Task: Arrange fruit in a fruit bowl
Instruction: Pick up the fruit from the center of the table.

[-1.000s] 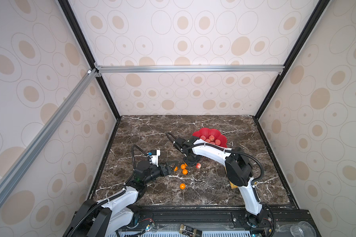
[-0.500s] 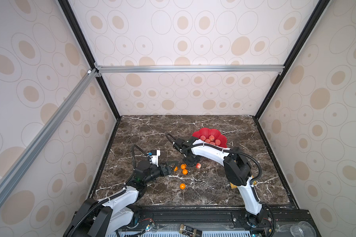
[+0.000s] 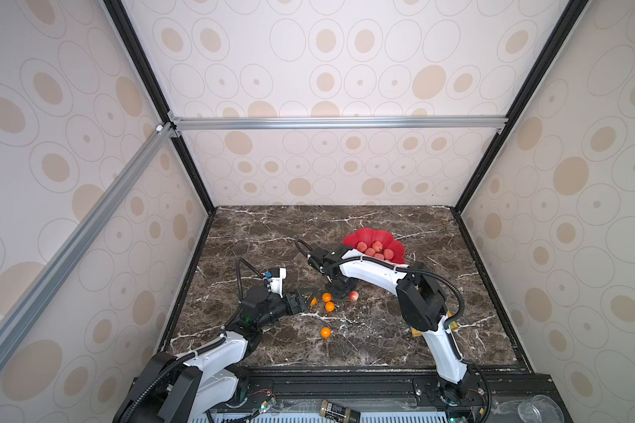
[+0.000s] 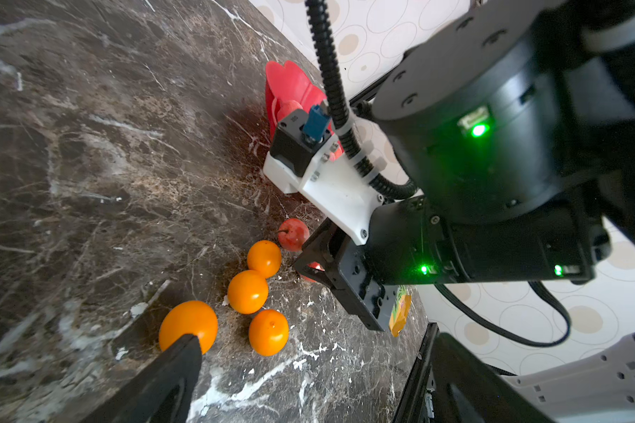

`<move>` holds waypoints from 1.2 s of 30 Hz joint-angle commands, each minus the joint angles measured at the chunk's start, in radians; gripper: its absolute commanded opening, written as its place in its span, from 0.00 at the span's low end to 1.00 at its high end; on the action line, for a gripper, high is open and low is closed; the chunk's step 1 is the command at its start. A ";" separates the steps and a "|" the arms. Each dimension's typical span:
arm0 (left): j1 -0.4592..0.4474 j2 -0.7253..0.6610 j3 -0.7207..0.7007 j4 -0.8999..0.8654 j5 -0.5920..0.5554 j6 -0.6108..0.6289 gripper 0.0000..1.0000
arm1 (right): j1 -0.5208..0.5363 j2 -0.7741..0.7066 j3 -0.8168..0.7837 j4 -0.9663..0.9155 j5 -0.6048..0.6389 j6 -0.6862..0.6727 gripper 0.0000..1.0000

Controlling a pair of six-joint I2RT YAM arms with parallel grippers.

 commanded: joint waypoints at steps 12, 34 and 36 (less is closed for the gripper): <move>0.007 -0.002 0.024 0.041 0.016 -0.001 0.99 | 0.011 0.029 0.020 -0.046 0.002 -0.013 0.21; 0.008 -0.002 0.021 0.046 0.020 0.000 0.99 | 0.011 0.038 0.025 -0.056 0.014 -0.012 0.11; 0.007 -0.002 0.023 0.045 0.020 0.000 0.99 | 0.011 0.039 0.028 -0.056 0.015 -0.011 0.10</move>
